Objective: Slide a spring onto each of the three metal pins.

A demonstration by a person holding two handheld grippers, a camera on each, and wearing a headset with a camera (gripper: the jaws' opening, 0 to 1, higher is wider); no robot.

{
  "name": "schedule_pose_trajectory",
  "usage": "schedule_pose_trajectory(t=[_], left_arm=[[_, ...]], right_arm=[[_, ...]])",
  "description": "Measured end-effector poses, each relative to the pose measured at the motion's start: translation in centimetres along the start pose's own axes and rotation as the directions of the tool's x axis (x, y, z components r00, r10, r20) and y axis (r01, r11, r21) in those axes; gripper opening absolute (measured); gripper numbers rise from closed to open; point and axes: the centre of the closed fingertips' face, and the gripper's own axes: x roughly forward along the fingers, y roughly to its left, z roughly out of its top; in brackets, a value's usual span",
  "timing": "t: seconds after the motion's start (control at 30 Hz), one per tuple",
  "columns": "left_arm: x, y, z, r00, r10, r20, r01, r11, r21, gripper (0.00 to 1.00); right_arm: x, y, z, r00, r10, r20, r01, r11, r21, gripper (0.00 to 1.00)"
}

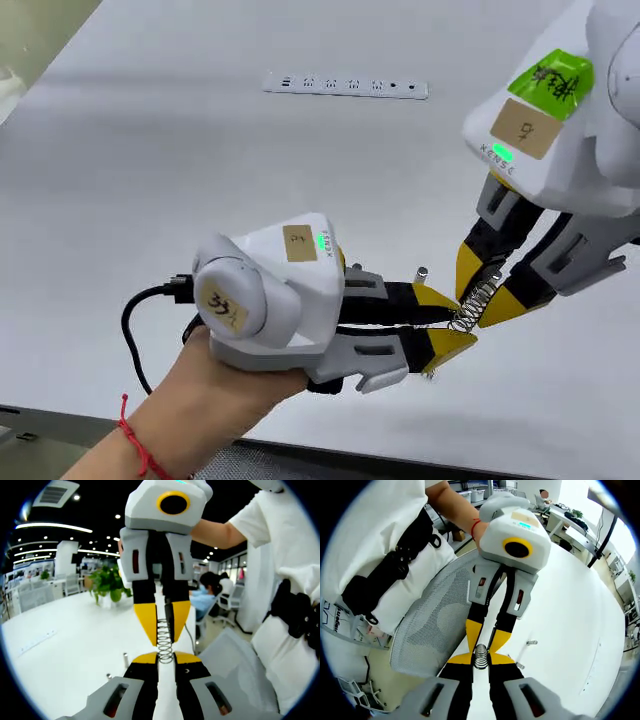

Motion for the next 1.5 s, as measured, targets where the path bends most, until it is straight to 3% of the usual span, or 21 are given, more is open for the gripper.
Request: schedule_pose_trajectory(t=[0.17, 0.4, 0.63, 1.0, 1.5], left_arm=[[-0.6, 0.4, 0.0, 0.9998, 0.016, 0.014, -0.016, 1.000, -0.002, 0.15], [-2.7, 2.0, -1.1, 0.9967, 0.081, 0.001, -0.081, 0.997, 0.001, 0.24], [-5.2, 4.1, -2.4, 0.9866, 0.162, -0.015, -0.162, 0.987, 0.007, 0.37], [-7.7, 5.6, -4.4, 0.9727, 0.230, -0.028, -0.230, 0.973, 0.009, 0.57], [-8.5, 6.8, -5.6, 0.9563, 0.292, 0.008, -0.292, 0.956, -0.014, 0.91]], right_arm=[[-0.4, -0.6, 0.1, 0.9999, -0.015, 0.004, 0.015, 1.000, 0.009, 0.12], [-1.6, -2.0, 0.4, 0.9978, -0.058, 0.032, 0.057, 0.998, 0.039, 0.12], [-2.0, -3.9, 0.6, 0.9930, -0.113, 0.035, 0.110, 0.992, 0.067, 0.12], [-1.1, -7.4, 0.4, 0.9864, -0.163, 0.025, 0.159, 0.982, 0.102, 0.12], [1.6, -11.4, -0.7, 0.9808, -0.194, -0.020, 0.195, 0.969, 0.149, 0.12]])
